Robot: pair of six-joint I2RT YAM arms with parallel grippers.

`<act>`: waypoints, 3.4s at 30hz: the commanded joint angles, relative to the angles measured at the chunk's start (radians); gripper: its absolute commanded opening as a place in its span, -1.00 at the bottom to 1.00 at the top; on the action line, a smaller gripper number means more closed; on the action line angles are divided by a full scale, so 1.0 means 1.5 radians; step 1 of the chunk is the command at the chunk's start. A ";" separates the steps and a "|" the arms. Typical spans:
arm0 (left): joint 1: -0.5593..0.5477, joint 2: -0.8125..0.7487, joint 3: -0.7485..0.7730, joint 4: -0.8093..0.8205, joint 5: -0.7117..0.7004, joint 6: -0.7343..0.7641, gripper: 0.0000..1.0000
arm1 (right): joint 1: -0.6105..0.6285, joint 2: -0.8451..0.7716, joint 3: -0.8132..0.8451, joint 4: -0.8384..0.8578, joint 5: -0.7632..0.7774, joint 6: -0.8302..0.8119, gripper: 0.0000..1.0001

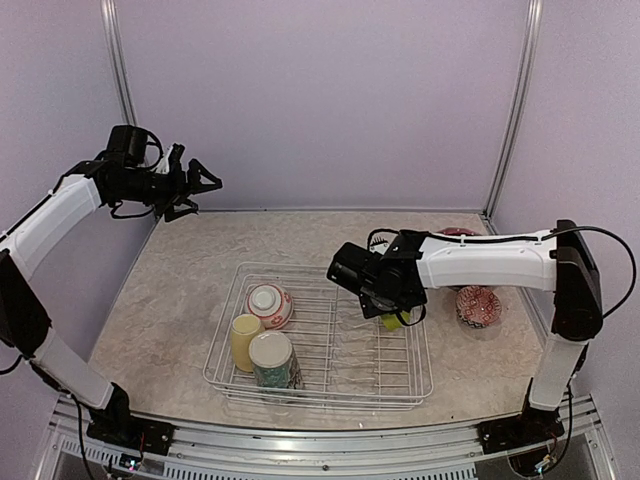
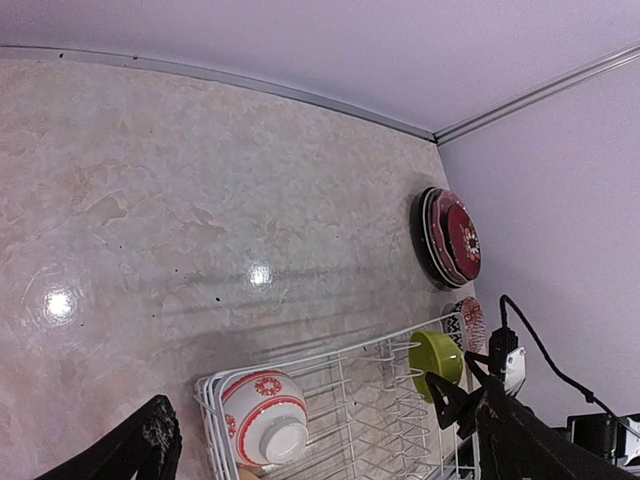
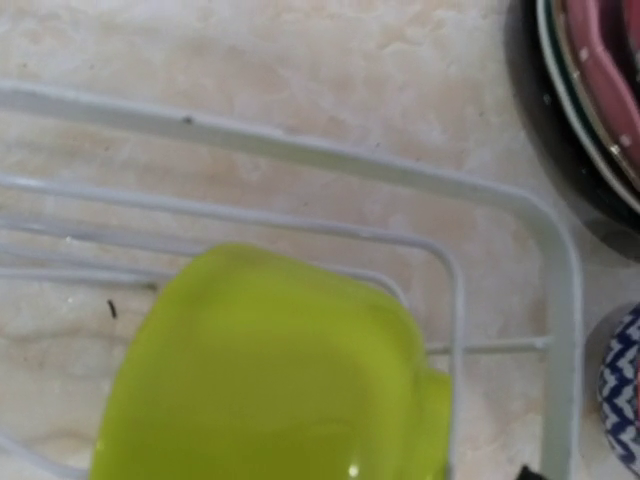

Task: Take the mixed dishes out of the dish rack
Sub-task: Grab the bowl from the dish rack, then place the bowl in the bowl.

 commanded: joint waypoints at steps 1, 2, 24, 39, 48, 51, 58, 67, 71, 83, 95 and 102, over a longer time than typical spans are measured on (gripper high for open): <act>-0.006 0.011 0.017 -0.013 0.009 -0.003 0.98 | 0.001 -0.023 -0.004 -0.050 0.036 0.017 0.60; -0.007 0.011 0.018 -0.013 0.011 -0.003 0.98 | 0.000 -0.023 -0.002 -0.057 0.040 0.017 0.60; -0.016 0.020 0.019 -0.014 0.019 -0.006 0.98 | -0.002 0.018 0.026 -0.059 0.038 0.042 -0.14; -0.018 0.016 0.021 -0.016 0.020 -0.005 0.98 | -0.018 0.150 0.146 -0.279 0.128 0.223 -0.78; -0.018 0.019 0.021 -0.017 0.016 -0.005 0.98 | -0.002 0.136 0.174 -0.291 0.141 0.185 -1.00; -0.018 0.021 0.021 -0.018 0.014 -0.005 0.98 | 0.001 0.135 0.181 -0.291 0.144 0.165 -1.00; -0.018 0.025 0.021 -0.020 0.012 -0.005 0.98 | 0.007 0.085 0.199 -0.291 0.153 0.114 -1.00; -0.018 0.030 0.022 -0.020 0.014 -0.005 0.98 | 0.004 -0.072 0.147 -0.167 0.161 -0.040 -1.00; -0.018 0.034 0.022 -0.021 0.014 -0.005 0.98 | -0.033 -0.172 0.074 -0.059 0.126 -0.133 -1.00; -0.019 0.036 0.020 -0.020 0.020 -0.001 0.98 | -0.367 -0.472 -0.245 0.253 -0.230 -0.228 -1.00; -0.019 0.040 0.021 -0.020 0.029 -0.002 0.98 | -0.700 -0.522 -0.456 0.343 -0.525 -0.184 -1.00; -0.019 0.036 0.020 -0.020 0.030 -0.001 0.98 | -0.720 -0.476 -0.470 0.368 -0.514 -0.224 -1.00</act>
